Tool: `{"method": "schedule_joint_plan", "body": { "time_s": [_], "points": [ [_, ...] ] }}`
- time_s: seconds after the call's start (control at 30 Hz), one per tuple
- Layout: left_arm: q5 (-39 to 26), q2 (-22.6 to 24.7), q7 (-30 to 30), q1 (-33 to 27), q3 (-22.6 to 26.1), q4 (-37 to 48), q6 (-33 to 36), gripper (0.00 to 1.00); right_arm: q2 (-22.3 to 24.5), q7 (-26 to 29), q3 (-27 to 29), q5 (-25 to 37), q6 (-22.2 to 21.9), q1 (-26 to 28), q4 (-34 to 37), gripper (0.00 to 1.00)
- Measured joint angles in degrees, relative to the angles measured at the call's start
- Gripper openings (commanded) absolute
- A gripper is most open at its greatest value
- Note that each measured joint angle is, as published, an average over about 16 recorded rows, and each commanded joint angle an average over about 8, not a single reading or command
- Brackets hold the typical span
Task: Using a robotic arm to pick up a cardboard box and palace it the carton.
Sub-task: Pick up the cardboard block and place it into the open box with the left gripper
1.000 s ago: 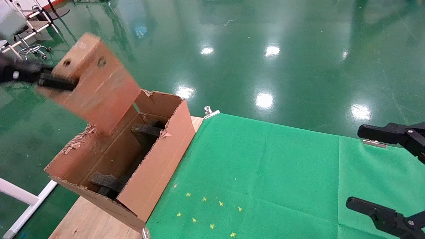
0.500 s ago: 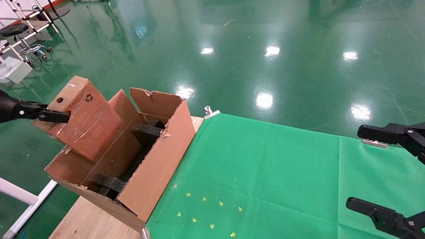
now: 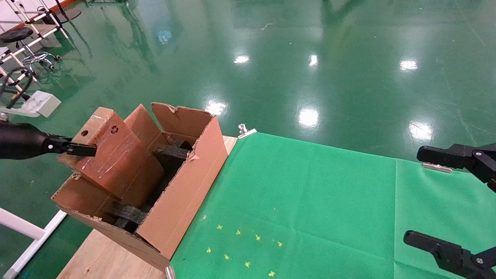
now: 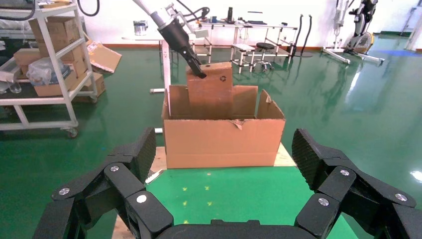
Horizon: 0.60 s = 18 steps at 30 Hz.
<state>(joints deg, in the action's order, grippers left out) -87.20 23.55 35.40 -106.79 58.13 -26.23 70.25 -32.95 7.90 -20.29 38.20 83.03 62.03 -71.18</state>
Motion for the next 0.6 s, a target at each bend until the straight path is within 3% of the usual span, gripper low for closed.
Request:
{"method": "schedule_joint_plan", "body": {
  "time_s": [0.6],
  "points": [
    [0.97,7.64,-5.78,4.3,0.18,13.97,-5.35,0.0,0.0,0.0,0.0,0.0,0.0,0.0,0.0,1.0]
  ]
}}
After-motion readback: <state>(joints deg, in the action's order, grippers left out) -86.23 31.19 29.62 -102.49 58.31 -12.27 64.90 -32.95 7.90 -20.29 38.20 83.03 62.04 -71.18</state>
